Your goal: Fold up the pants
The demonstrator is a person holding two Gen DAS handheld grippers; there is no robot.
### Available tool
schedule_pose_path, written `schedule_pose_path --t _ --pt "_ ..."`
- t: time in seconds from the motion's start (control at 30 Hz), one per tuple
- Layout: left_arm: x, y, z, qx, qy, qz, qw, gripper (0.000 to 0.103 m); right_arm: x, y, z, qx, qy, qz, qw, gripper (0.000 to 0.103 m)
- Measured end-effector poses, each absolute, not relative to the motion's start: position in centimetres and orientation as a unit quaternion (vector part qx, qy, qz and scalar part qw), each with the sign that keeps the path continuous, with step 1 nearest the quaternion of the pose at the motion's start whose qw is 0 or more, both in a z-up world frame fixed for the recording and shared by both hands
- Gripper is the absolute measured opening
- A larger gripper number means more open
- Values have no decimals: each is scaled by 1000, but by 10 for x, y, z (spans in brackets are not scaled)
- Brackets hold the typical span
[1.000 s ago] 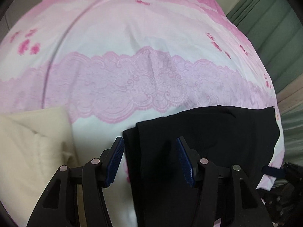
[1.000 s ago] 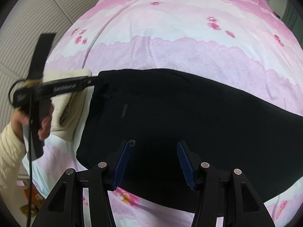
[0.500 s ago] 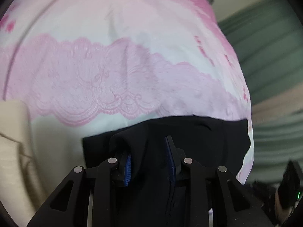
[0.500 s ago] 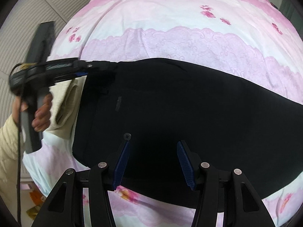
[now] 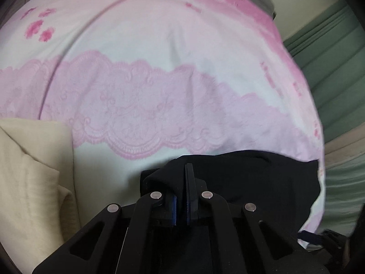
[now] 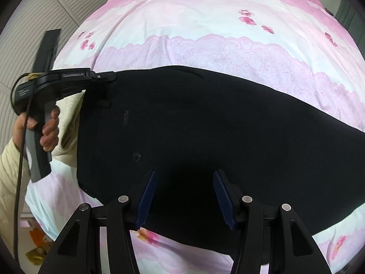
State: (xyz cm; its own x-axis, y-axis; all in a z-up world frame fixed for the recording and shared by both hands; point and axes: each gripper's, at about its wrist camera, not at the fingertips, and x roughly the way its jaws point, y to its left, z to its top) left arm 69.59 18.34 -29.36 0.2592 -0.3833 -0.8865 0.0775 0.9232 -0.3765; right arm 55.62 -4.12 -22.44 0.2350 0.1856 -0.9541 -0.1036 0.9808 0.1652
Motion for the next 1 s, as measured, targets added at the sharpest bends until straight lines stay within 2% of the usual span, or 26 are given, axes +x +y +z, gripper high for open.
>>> schedule_pose_path --t 0.1,0.13,0.2,0.23,0.27,0.3,0.33,0.37,0.43,0.7,1.0 --pt "700 166 -291 -77 600 -151 782 9 556 -41 -227 31 614 88 784 53" --pt "700 164 -287 -72 602 -154 780 14 555 -43 -227 32 614 86 784 53" --pt "695 162 -274 -66 599 -172 779 29 552 -47 -226 32 611 77 787 53" --pt "687 158 -264 -49 593 -186 782 41 549 -51 -224 30 608 72 790 53" --pt "680 154 -257 -30 588 -193 785 64 547 -54 -223 29 606 71 791 53" --pt "670 149 -249 2 579 -189 793 75 544 -58 -221 30 604 71 793 53" --pt "656 145 -239 39 560 -182 807 79 541 -62 -220 31 602 71 794 53" --pt "646 145 -232 60 546 -184 815 79 537 -66 -219 32 601 71 796 53" --pt "625 146 -219 96 532 -171 824 79 526 -76 -216 35 598 69 797 63" --pt "524 140 -195 78 542 -112 829 79 465 -123 -206 46 598 69 797 63" --pt "433 87 -227 48 590 -96 800 79 402 -163 -220 56 612 76 785 63"
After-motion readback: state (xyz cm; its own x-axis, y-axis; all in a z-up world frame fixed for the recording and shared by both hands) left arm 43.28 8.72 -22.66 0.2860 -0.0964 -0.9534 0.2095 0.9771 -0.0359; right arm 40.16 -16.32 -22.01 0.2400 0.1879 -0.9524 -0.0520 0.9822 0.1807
